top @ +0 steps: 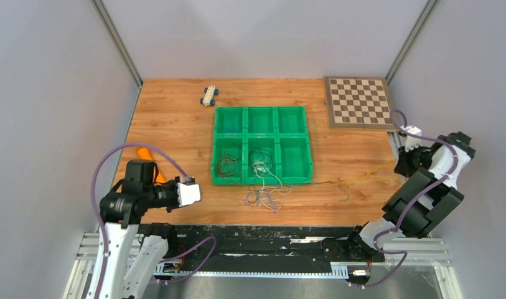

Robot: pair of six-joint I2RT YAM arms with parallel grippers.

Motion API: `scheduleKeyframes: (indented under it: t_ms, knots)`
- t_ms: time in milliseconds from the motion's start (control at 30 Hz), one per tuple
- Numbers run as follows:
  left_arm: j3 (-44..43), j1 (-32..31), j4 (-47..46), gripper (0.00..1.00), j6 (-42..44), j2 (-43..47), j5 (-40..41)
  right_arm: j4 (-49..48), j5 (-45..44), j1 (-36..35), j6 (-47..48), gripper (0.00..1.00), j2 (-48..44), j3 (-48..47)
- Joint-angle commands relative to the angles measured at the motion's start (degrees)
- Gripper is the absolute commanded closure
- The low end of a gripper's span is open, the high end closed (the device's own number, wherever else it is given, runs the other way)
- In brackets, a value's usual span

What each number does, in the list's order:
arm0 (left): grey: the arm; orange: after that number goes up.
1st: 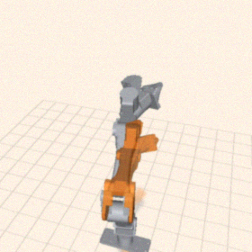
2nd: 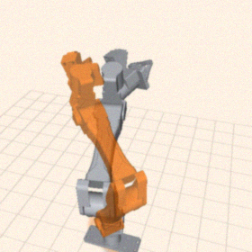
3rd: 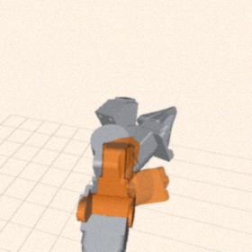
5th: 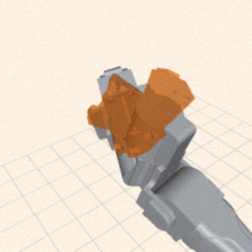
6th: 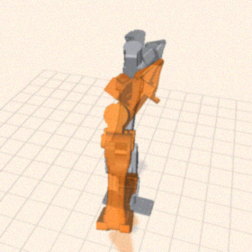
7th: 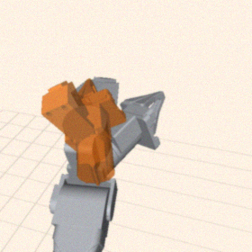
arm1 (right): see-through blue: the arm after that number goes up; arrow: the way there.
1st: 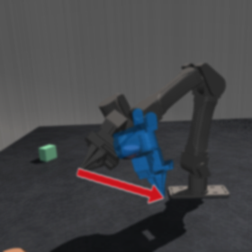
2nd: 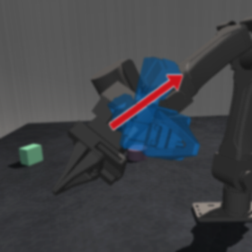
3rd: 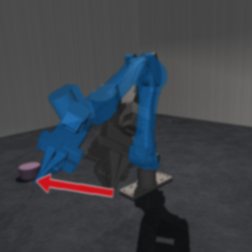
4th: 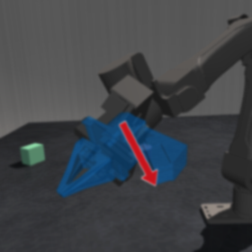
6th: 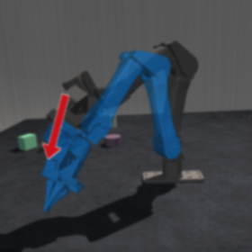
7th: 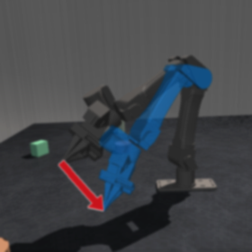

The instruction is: Untangle the cables

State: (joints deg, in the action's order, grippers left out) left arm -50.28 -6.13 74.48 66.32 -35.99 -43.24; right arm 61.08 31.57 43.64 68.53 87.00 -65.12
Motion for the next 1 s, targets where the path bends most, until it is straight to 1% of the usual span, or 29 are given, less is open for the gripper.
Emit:
scheduleKeyframes:
  t_ms: [0,67,133,233,367,467,533,600,633,700,733,767,800,833,867,900,933,967]
  knots:
    - [-6.16,-2.41,-15.61,1.0,-16.32,6.52,-6.78,4.58,9.47,3.92,4.05,1.0,1.62,-9.26]
    - [-10.28,-3.73,-17.24,1.0,-21.24,4.97,-7.6,5.4,10.83,3.95,4.55,1.0,1.21,-9.15]
    - [-12.82,-5.08,-15.48,1.0,-23.03,2.3,-8.76,3.04,9.76,3.23,3.96,1.0,1.07,-6.68]
    - [-12.35,-7.85,-10.83,1.0,-20.72,-2.02,-8.76,-1.65,5.01,0.96,1.69,1.0,1.97,-2.83]
    - [-4.65,-13.23,-8.84,1.0,-16.95,-4.05,-4.35,-6.7,-0.99,-1.66,-0.5,1.0,3.7,0.63]
    - [0.46,-17.91,-8.7,1.0,-12.96,-2.8,0.26,-8.71,-4.28,-2.02,-1.38,1.0,4.85,1.73]
    - [3.87,-19.73,-9.07,1.0,-11.08,-1.38,2.52,-8.94,-6.01,-2.02,-1.39,1.0,5.52,2.24]
    - [5.06,-20.33,-11.8,1.0,-12.79,-0.55,3.63,-7.62,-4.93,-1.98,-1.65,1.0,5.08,1.74]
    - [4.08,-20.37,-14.95,1.0,-14.25,-0.86,3.81,-6.22,-3.15,-2.05,-1.89,1.0,4.46,0.86]
    - [0.29,-20.39,-20.41,1.0,-22.34,-3.04,4.08,-2.86,1.16,-2.77,-2.9,1.0,3.01,-1.64]
    - [-1.7,-20.4,-21.82,1.0,-24.16,-5.41,4.06,-1.44,3.39,-3.19,-3.53,1.0,2.09,-3.04]
    - [-6.35,-20.39,-23.98,1.0,-27.29,-6.6,3.72,-0.34,5.83,-3.33,-4.09,1.0,1.07,-4.62]
    - [-8.84,-20.4,-24.75,1.0,-28.61,-9.18,3.4,0.57,8.68,-3.3,-4.71,1.0,0.48,-6.31]
    - [-13.94,-20.39,-26.45,1.0,-31.03,-10.28,3.0,1.18,10.22,-3.3,-5.36,1.0,0.04,-7.99]
    - [-16.41,-20.4,-27.44,1.0,-32.51,-12.36,3.0,1.67,11.59,-3.3,-6.0,1.0,-0.21,-9.75]
    - [-21.21,-20.37,-29.82,1.0,-35.48,-13.24,3.32,1.94,12.7,-3.32,-6.5,1.0,-0.36,-11.26]
    - [-23.48,-20.3,-30.79,1.0,-36.71,-14.86,3.38,2.2,13.69,-3.3,-7.01,1.0,-0.44,-12.87]
    - [-27.88,-20.21,-32.16,1.0,-38.16,-15.63,3.42,2.42,14.61,-3.22,-7.76,1.0,-0.46,-14.4]
